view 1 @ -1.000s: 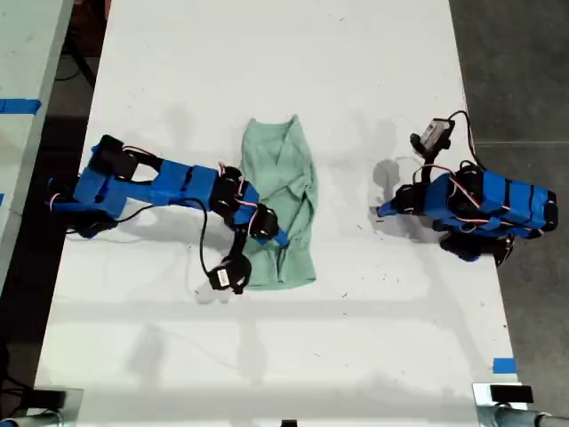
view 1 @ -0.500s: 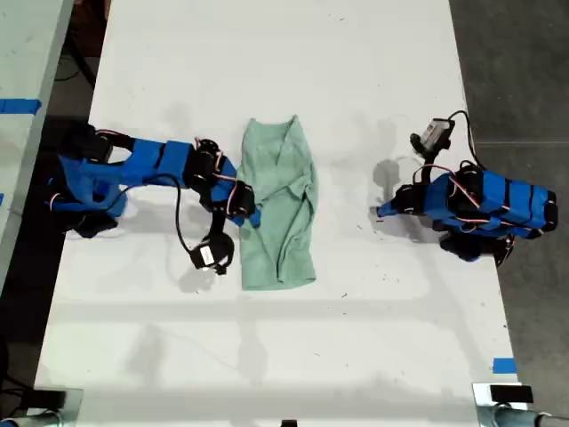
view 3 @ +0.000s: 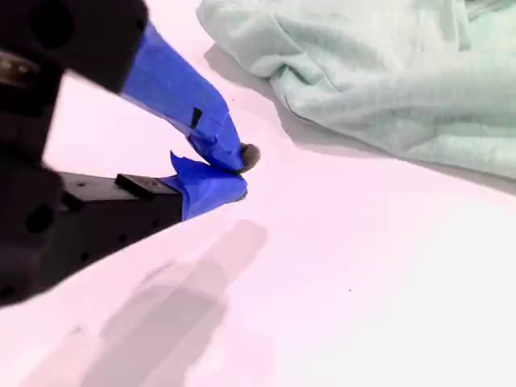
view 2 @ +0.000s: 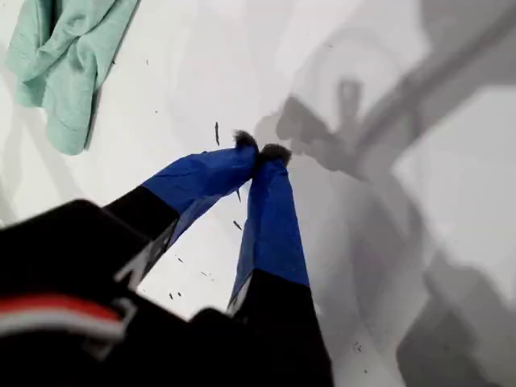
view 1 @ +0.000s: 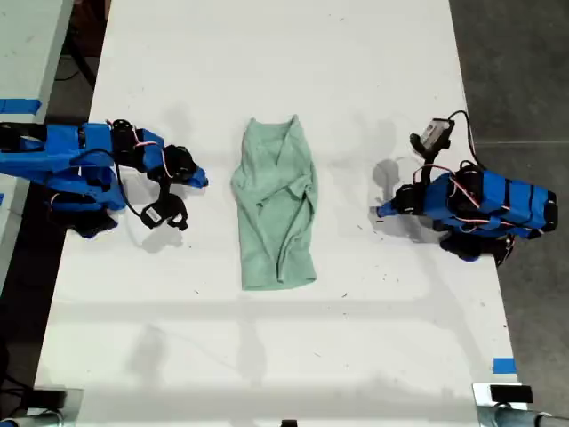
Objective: Fold t shirt
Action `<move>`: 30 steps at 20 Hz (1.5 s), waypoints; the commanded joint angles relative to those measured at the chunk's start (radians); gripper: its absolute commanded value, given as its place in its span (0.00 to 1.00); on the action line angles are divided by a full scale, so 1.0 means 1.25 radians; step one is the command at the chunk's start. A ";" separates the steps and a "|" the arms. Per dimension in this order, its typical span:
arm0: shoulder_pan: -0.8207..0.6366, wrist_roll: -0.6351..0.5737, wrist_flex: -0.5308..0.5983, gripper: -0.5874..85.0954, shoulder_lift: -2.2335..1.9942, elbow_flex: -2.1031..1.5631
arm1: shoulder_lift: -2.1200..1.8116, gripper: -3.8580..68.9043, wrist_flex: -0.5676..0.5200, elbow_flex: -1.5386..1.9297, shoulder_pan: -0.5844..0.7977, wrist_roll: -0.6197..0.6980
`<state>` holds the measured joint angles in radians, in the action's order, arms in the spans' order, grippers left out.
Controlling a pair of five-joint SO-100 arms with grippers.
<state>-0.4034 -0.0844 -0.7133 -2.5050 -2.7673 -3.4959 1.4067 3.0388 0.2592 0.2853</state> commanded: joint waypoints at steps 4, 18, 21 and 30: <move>-0.012 -0.033 0.151 0.00 0.053 -0.067 | -0.007 0.08 0.001 0.026 -0.002 0.007; -0.079 -0.028 -0.188 0.00 -0.866 -0.416 | -0.007 0.08 0.000 0.027 -0.002 0.001; -0.065 -0.004 -0.194 0.00 -0.866 -0.416 | -0.007 0.08 0.000 0.027 -0.005 0.000; -0.070 0.001 -0.196 0.00 -0.866 -0.416 | -0.007 0.08 0.000 0.027 -0.005 -0.002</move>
<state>-0.4924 -0.0966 -0.9587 -3.5788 -3.2490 -3.4990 1.4067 3.0388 0.2592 0.2869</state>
